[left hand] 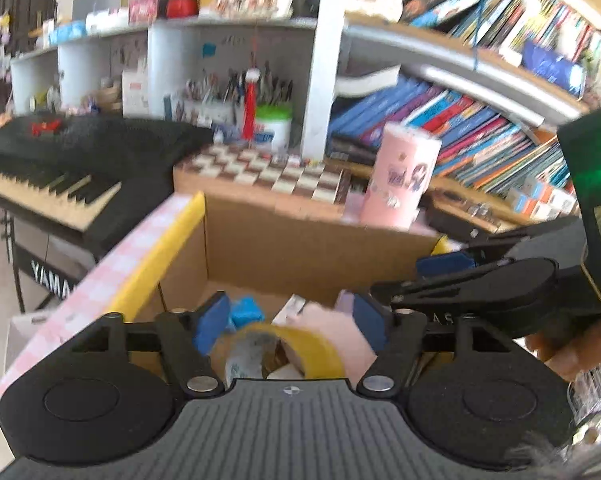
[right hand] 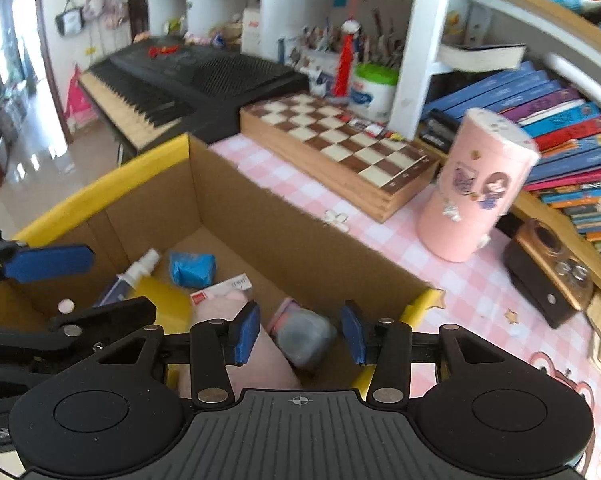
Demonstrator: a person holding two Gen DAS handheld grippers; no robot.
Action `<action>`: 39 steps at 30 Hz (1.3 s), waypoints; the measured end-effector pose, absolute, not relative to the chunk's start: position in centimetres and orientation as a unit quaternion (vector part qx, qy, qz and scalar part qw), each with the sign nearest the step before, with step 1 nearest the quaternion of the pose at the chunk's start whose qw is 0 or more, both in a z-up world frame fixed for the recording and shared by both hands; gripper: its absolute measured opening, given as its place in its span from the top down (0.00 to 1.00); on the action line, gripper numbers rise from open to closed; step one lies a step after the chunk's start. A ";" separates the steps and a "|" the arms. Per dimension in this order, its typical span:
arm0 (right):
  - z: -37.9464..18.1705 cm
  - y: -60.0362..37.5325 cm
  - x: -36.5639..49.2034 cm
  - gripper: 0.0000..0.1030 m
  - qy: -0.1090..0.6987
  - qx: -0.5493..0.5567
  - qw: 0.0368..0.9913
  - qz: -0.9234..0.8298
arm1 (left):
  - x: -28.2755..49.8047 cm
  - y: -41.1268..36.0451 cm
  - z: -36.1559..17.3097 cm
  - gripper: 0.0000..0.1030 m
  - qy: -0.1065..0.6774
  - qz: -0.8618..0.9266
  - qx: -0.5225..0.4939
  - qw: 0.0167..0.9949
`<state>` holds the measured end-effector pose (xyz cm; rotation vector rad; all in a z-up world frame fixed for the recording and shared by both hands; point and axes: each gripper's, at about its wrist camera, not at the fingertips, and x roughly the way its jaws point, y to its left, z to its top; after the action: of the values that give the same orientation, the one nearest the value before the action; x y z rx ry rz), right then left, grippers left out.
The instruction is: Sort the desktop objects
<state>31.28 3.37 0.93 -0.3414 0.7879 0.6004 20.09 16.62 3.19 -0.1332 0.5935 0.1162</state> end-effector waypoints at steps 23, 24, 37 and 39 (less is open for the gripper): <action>6.9 -6.0 12.4 0.50 0.260 -0.027 0.959 0.106 | 3.2 15.6 7.7 0.00 0.174 0.039 -0.048 0.983; 6.7 -6.3 11.4 0.49 0.260 -0.024 0.961 0.094 | 2.8 15.5 7.4 0.00 0.180 0.037 -0.047 0.982; 2.7 -7.3 2.3 0.44 0.312 0.000 0.950 0.018 | -1.9 14.0 2.8 0.00 0.262 0.013 -0.019 0.965; 2.3 -7.2 1.6 0.42 0.322 0.001 0.947 0.019 | -2.1 14.0 2.7 0.00 0.266 0.012 -0.020 0.964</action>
<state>1.61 -7.21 2.34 0.0012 0.6551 0.0388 -2.05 13.99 2.73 -0.0413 0.5381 0.0234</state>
